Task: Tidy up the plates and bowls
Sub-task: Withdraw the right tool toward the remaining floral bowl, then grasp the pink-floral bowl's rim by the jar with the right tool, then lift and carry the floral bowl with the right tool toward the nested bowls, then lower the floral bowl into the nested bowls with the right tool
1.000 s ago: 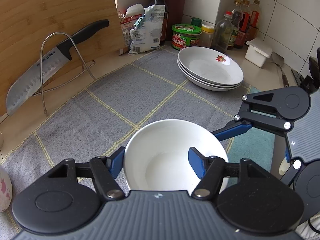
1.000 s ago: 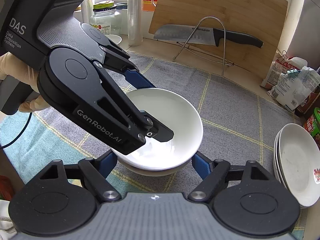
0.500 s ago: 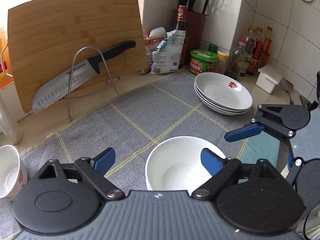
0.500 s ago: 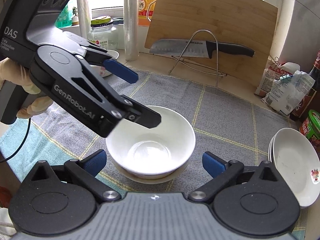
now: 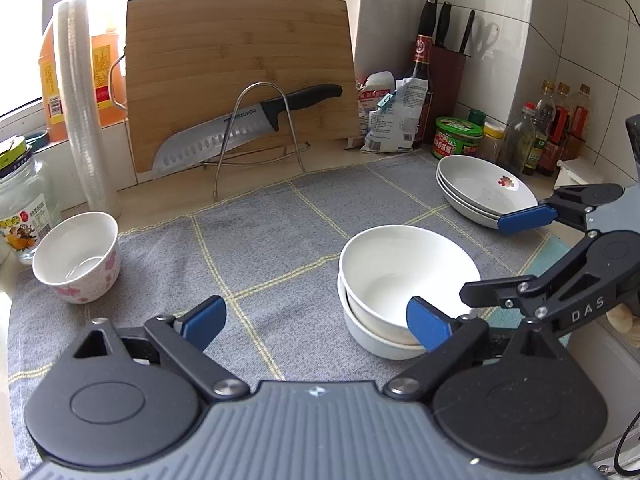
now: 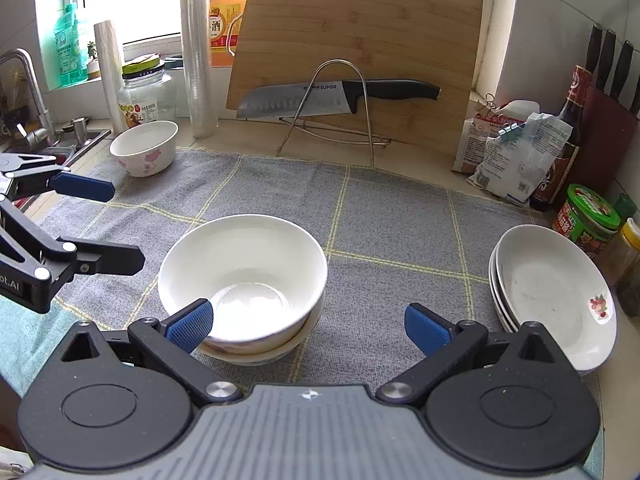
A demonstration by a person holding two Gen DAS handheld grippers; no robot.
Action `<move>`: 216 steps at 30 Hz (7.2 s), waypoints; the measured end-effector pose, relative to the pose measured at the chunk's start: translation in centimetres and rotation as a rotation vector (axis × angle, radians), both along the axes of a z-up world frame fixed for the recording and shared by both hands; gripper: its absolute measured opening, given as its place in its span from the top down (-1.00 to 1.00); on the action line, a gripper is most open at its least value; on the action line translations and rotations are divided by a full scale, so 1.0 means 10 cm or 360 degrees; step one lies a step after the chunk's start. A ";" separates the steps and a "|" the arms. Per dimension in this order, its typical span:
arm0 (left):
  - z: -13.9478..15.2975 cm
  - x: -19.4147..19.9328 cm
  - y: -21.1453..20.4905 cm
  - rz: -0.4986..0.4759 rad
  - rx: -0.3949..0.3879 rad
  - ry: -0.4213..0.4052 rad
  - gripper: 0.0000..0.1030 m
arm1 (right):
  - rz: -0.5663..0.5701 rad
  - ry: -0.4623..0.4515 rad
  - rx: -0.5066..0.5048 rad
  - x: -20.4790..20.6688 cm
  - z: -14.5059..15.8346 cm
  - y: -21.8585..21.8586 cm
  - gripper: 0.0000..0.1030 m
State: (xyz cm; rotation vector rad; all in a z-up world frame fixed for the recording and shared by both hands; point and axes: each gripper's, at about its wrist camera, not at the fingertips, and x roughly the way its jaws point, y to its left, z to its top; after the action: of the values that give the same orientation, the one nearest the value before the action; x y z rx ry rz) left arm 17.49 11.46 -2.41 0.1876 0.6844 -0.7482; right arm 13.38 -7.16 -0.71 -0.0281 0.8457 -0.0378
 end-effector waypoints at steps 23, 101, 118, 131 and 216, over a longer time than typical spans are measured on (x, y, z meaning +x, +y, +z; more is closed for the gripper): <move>0.17 -0.04 0.50 0.0666 -0.0002 0.0036 -0.92 | 0.0582 -0.0136 0.0097 0.30 0.18 0.37 -1.00; -0.29 2.56 1.06 -0.0029 0.0255 0.0263 -0.26 | 0.0413 -0.0063 -0.0090 2.37 -0.78 2.15 -0.89; -0.35 2.61 1.04 -0.0049 0.0229 0.0291 -0.13 | 0.0413 -0.0082 -0.0088 2.37 -0.77 2.14 -0.61; -0.31 2.56 1.01 -0.0075 0.0220 0.0296 -0.13 | 0.0398 -0.0041 -0.0069 2.37 -0.73 2.12 -0.61; 0.46 0.50 -0.92 -0.0596 0.0116 0.0188 -0.20 | 0.0025 0.0015 -0.0062 0.07 0.09 0.45 -0.61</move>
State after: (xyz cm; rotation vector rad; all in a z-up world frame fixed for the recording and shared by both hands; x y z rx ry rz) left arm 22.50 2.26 2.16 0.3460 0.8004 -1.0999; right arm 14.10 -2.63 0.22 -0.0718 0.8542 -0.0398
